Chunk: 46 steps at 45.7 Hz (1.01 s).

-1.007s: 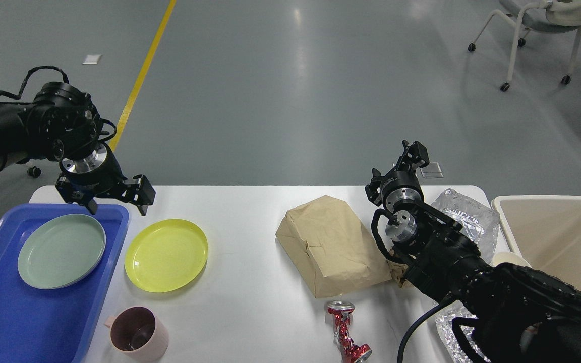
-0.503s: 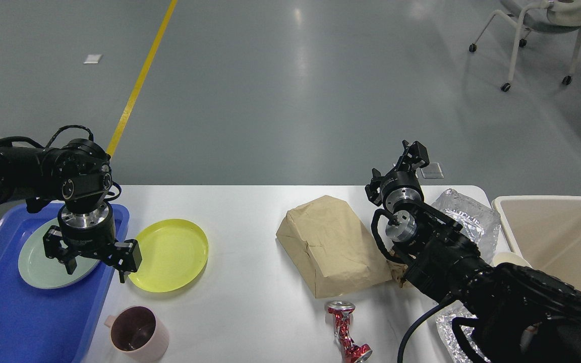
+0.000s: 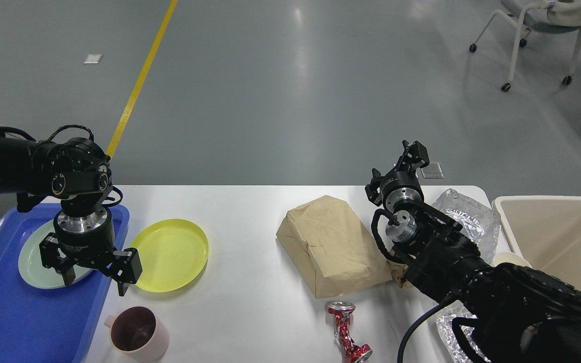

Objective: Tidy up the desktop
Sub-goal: 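Lower the left gripper to the pink mug beside the tray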

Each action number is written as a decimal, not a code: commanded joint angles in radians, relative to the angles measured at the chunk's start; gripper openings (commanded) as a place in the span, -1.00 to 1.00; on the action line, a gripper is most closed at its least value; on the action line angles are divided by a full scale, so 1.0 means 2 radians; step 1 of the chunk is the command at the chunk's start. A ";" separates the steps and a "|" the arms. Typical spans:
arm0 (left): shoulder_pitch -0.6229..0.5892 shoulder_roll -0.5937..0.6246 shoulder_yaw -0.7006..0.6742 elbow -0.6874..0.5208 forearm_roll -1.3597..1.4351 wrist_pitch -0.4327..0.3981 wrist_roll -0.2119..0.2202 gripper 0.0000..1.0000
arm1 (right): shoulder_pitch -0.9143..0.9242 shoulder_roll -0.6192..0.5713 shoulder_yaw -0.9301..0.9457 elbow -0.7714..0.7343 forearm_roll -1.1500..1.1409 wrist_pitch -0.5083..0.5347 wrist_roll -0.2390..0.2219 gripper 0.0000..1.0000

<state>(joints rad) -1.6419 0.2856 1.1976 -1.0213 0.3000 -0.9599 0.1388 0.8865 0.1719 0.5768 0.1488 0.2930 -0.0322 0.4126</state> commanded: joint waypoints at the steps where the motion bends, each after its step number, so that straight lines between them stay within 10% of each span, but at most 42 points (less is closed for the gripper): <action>1: 0.018 -0.002 -0.004 0.003 0.000 0.000 -0.005 0.99 | 0.000 0.000 0.000 0.000 0.000 0.000 0.000 1.00; 46: 0.062 -0.050 -0.008 0.044 0.000 0.000 -0.005 0.98 | 0.000 0.000 0.000 0.000 0.000 0.000 0.000 1.00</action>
<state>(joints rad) -1.5132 0.1904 1.1819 -0.9230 0.3021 -0.9599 0.1349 0.8865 0.1718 0.5768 0.1488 0.2930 -0.0322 0.4126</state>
